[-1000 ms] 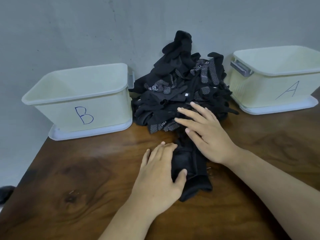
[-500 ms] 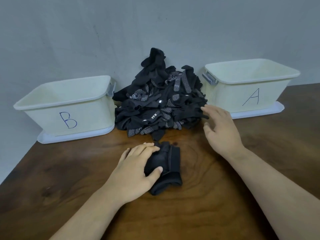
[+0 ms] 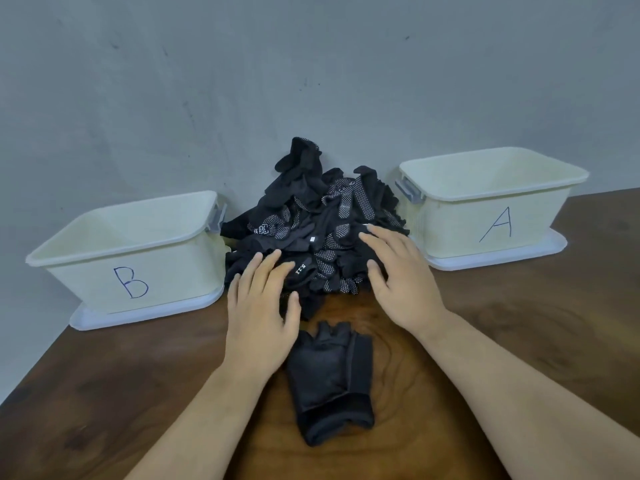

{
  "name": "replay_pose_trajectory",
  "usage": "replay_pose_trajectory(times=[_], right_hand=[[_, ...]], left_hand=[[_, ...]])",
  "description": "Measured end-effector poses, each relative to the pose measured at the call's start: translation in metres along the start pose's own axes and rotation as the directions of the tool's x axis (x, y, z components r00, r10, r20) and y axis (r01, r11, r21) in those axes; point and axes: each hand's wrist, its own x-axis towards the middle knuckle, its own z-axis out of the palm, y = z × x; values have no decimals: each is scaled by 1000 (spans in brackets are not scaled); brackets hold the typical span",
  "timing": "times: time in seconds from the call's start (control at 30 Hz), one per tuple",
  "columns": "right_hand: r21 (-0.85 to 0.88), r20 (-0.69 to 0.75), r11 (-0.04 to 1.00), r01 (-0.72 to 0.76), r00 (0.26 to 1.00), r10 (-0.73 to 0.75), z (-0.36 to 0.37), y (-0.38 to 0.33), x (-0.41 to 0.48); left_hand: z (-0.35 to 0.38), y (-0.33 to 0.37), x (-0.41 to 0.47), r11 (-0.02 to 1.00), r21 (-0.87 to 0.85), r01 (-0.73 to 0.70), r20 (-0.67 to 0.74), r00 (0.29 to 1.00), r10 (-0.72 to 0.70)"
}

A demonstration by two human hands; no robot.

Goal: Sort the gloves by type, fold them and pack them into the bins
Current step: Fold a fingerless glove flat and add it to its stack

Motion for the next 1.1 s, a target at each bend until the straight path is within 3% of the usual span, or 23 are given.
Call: replay_pose_trajectory(times=[0.13, 0.3, 0.47, 0.6, 0.73, 0.9, 1.1], right_hand=[[-46, -33, 999, 10, 999, -12, 18, -2, 16], [-89, -143, 996, -20, 990, 7, 27, 8, 25], [-113, -103, 994, -1, 995, -10, 31, 15, 26], [104, -99, 985, -134, 984, 145, 32, 12, 29], [433, -89, 881, -189, 964, 251, 23, 9, 32], [495, 45, 828, -263, 960, 278, 20, 4, 28], [560, -152, 806, -192, 932, 328, 8, -7, 28]], left_hand=[[11, -11, 10, 998, 29, 51, -22, 998, -51], [16, -20, 12, 995, -61, 74, -77, 994, -79], [18, -16, 10, 993, -94, 72, -67, 995, -78], [20, -13, 7, 991, -115, 65, -15, 998, -67], [20, -15, 7, 988, -131, 86, 41, 996, -81], [18, -13, 7, 979, -167, 117, 73, 992, -106], [18, -15, 7, 978, -178, 110, 42, 994, -104]])
